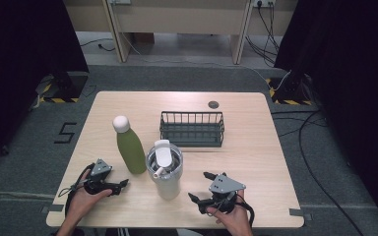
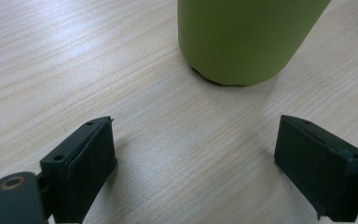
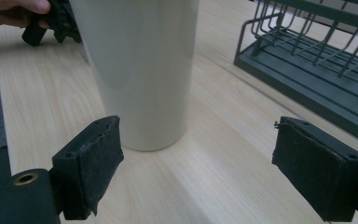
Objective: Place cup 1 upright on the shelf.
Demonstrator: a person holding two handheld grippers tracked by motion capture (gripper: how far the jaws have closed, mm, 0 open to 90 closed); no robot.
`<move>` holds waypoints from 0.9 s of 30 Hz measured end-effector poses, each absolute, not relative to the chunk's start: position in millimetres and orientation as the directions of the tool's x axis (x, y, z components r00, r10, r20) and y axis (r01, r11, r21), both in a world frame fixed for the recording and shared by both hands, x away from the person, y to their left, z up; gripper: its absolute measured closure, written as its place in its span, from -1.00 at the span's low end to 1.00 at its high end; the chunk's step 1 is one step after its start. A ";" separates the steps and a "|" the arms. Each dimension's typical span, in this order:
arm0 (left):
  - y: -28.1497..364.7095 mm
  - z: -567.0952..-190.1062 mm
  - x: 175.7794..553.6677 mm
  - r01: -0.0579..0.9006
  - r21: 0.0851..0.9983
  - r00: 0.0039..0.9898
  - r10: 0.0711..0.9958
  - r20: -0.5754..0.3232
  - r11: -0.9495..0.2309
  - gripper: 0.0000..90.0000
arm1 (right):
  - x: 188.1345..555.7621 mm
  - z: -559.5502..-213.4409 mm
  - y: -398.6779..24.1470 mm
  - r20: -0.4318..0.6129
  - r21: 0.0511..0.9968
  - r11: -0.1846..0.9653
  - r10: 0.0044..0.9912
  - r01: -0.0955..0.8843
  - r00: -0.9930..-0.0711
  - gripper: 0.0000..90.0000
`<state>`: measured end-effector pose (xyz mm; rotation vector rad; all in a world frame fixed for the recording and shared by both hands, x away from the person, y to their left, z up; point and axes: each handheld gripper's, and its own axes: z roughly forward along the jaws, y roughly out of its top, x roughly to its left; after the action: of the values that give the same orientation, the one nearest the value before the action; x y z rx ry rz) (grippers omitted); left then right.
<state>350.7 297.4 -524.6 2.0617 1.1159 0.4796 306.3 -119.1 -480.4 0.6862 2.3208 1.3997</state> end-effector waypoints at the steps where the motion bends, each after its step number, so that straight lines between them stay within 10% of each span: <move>1: 297.4 -524.6 350.7 0.560 0.748 0.554 0.833 -0.018 -0.356 -0.74 | 306.0 -480.2 -117.4 -0.045 0.890 0.398 0.560 0.221 -0.827 -0.66; 27: 297.4 -524.6 350.7 0.560 0.748 0.554 0.832 -0.018 -0.356 -0.74 | 311.1 -482.8 -75.2 -0.023 0.923 0.347 0.486 0.168 -0.874 -0.67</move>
<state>350.7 297.4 -524.6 2.0625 1.1156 0.4798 311.1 -75.2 -482.8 0.5823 2.3205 1.5368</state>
